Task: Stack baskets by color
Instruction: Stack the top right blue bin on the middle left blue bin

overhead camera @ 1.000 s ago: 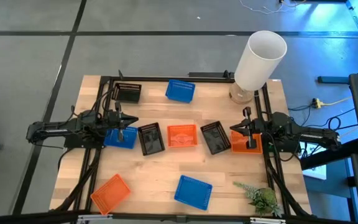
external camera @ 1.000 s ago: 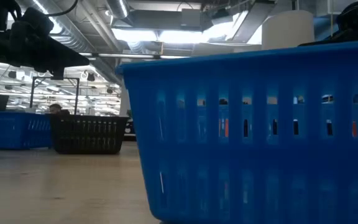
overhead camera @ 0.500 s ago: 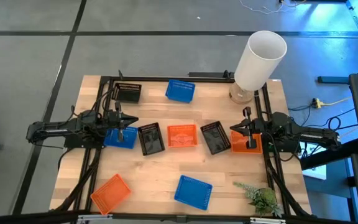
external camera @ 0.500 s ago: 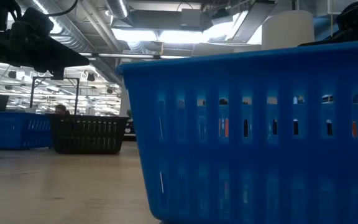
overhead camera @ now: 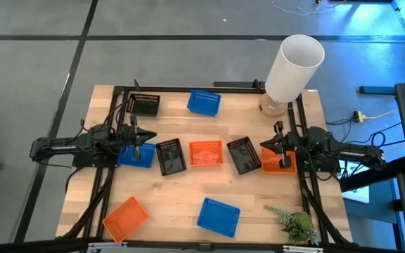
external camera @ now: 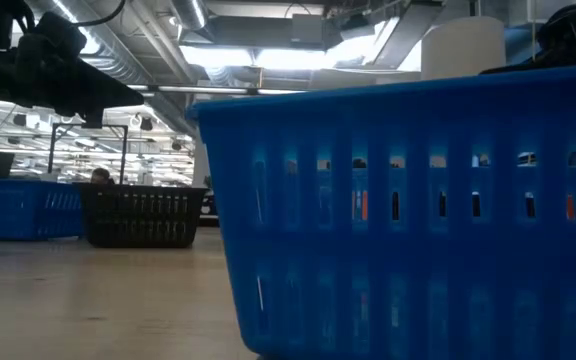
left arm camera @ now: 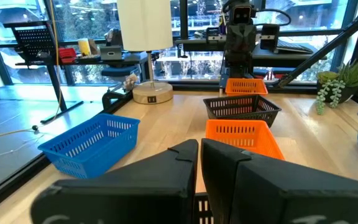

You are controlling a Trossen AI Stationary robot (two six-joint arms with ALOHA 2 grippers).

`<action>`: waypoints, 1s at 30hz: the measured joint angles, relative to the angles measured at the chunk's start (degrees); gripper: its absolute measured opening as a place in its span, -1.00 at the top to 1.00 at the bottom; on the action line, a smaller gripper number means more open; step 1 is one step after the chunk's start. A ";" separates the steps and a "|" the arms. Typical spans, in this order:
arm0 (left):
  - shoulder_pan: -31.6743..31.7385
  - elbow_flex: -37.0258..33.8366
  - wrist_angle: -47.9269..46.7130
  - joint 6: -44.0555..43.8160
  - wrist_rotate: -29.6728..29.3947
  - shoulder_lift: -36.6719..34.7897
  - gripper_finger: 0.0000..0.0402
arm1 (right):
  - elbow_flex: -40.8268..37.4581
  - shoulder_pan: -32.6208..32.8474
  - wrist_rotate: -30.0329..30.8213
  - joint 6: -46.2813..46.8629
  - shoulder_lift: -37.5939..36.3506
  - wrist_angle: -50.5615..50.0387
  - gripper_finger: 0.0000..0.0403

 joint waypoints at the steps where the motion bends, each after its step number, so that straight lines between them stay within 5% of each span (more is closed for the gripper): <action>1: 0.02 0.00 0.22 -0.30 0.18 0.02 0.93 | 0.00 0.00 -0.03 0.84 0.00 0.06 0.92; 6: 0.07 3.99 0.04 -4.32 -0.87 0.10 0.93 | 0.00 0.02 -0.02 -0.16 0.00 1.21 0.92; 12: 0.01 18.38 -13.37 -3.81 0.85 5.51 0.93 | 0.00 0.02 2.54 -1.56 0.02 1.78 0.92; 19: 0.02 36.87 -36.19 -7.59 -3.93 24.76 0.93 | 2.58 0.02 3.20 -2.19 0.04 -0.29 0.92; 24: 0.02 48.88 -55.89 -18.18 -3.78 38.44 0.93 | 9.08 0.02 7.86 -3.38 1.25 -7.43 0.92; 30: 0.00 57.47 -76.72 -32.62 5.76 48.82 0.93 | 19.23 0.02 11.86 -4.35 7.57 -17.85 0.92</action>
